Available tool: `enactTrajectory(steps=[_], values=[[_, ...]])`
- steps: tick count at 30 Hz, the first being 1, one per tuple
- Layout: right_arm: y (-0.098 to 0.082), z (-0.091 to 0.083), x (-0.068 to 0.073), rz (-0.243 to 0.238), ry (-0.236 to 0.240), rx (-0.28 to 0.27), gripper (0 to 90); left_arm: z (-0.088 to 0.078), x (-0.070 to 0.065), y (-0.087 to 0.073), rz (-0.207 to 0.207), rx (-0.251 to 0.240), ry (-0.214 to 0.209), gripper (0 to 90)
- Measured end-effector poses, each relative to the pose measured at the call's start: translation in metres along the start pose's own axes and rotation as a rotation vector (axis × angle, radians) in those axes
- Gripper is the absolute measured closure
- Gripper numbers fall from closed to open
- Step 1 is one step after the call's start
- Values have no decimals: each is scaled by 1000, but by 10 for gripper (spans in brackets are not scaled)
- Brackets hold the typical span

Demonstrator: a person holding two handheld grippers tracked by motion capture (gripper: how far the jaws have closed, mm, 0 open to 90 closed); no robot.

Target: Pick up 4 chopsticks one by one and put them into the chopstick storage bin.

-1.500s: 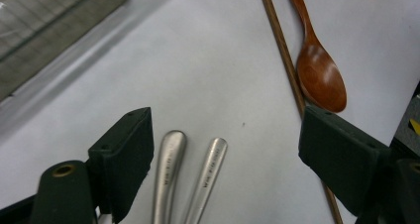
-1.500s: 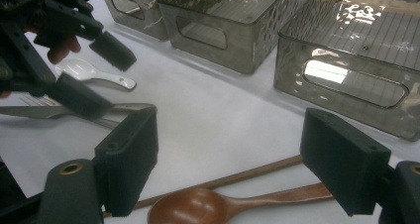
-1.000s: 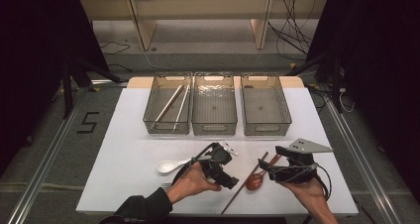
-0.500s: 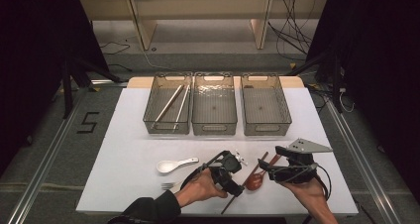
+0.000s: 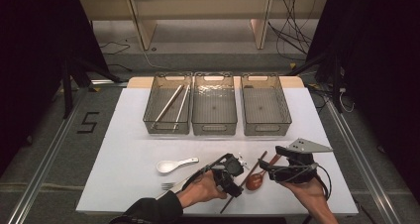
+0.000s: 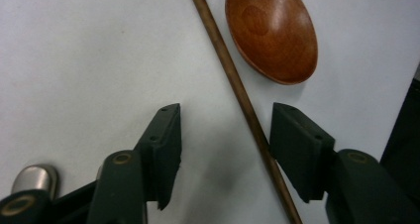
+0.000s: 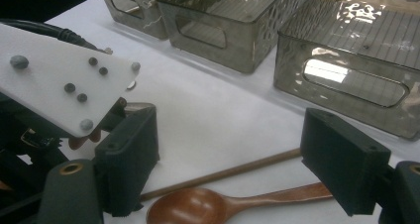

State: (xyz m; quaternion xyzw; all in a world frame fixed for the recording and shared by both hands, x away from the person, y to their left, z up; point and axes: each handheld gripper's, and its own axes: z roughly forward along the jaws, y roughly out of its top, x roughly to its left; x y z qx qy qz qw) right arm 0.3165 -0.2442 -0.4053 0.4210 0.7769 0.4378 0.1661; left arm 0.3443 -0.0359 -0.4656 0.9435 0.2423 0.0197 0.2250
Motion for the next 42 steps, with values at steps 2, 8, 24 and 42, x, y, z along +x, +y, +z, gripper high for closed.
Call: enactTrajectory(steps=[2, 8, 24, 42], values=[[0, 0, 0, 0, 0, 0, 237, 0, 0, 0, 11, 7, 11, 497], [0, 0, 0, -1, 0, 0, 237, -1, 4, 0, 13, 22, 22, 598], [0, 0, 0, -6, -2, 2, 237, -4, 14, 3, -17, 67, 5, 811], [0, 1, 0, -5, -3, 2, 237, -3, 13, 4, -9, 82, 17, 813]])
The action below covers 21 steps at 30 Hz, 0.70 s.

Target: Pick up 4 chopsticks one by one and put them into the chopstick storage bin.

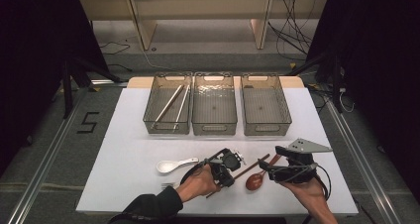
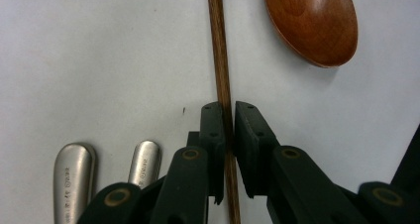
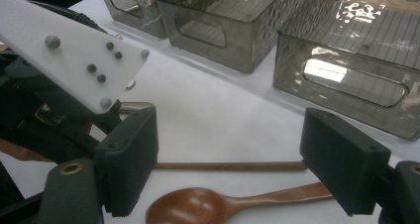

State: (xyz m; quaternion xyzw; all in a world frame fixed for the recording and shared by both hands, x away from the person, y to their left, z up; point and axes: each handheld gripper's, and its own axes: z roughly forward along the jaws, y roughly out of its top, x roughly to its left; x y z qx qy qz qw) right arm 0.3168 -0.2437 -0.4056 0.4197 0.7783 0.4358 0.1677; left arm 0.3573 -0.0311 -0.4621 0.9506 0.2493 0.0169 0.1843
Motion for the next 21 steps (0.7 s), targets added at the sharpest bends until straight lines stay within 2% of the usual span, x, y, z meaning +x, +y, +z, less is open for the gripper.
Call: enactTrajectory(steps=[5, 21], values=[[0, 0, 0, -1, 0, 1, 237, 0, -1, 0, 18, 0, 11, 829], [0, -1, 0, 2, 1, -3, 237, -2, 7, -2, -5, -17, -22, 845]])
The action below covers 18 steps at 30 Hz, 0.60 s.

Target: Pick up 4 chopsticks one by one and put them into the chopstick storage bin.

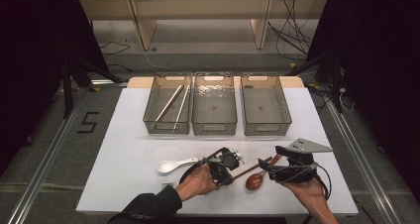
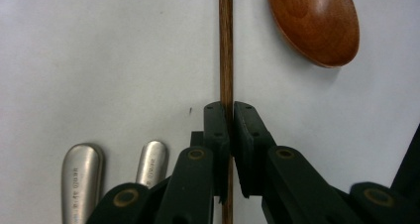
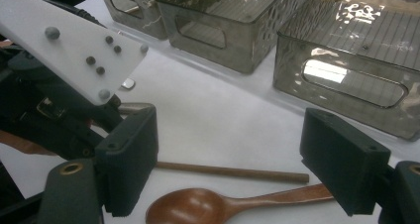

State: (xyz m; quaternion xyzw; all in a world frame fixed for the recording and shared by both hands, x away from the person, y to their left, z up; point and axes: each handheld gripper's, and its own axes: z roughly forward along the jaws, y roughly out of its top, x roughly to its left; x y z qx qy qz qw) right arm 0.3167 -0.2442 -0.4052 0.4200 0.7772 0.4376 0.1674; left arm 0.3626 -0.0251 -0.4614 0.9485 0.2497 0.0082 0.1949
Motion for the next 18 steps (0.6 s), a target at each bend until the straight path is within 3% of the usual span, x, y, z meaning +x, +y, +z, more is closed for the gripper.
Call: enactTrajectory(steps=[18], values=[[0, 0, 0, 2, -1, -1, 238, -31, 21, -1, -12, -70, -11, 847]])
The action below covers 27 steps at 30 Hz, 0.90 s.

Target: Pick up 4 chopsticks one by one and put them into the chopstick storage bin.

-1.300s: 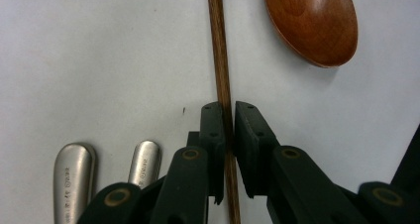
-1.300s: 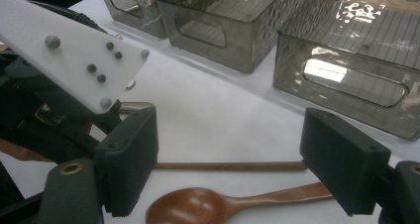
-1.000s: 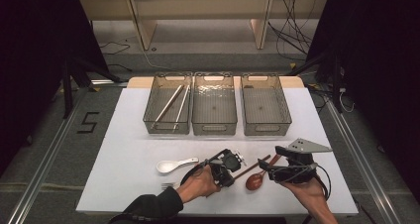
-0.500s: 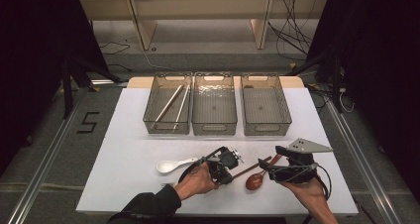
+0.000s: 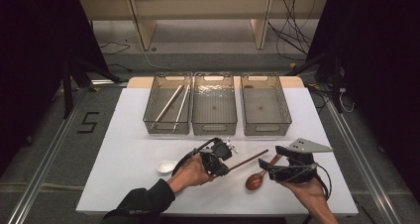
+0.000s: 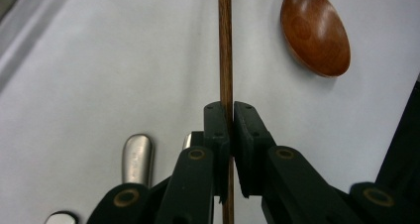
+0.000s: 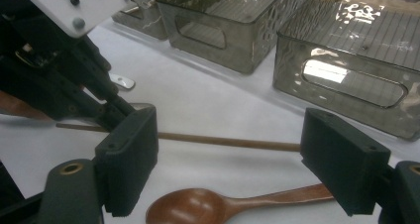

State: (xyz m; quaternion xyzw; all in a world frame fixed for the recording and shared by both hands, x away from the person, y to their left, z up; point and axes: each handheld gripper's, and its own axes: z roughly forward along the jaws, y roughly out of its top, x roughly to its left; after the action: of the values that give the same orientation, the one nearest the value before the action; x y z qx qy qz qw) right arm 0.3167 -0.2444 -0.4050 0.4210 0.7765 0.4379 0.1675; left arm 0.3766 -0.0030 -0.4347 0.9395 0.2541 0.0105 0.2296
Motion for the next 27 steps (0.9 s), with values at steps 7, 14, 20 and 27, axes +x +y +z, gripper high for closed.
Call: enactTrajectory(steps=[7, 14, 20, 27], values=[[0, 0, 0, -1, -1, 0, 237, -22, 8, 1, -5, -36, 0, 854], [0, 0, 0, 1, -1, 3, 238, -42, 20, -2, -28, -76, 11, 855], [0, 1, -1, 2, -3, 5, 238, -55, 26, -3, -28, -83, 16, 856], [-1, 1, -1, 6, -3, 5, 238, -86, 43, -7, -58, -150, 49, 855]])
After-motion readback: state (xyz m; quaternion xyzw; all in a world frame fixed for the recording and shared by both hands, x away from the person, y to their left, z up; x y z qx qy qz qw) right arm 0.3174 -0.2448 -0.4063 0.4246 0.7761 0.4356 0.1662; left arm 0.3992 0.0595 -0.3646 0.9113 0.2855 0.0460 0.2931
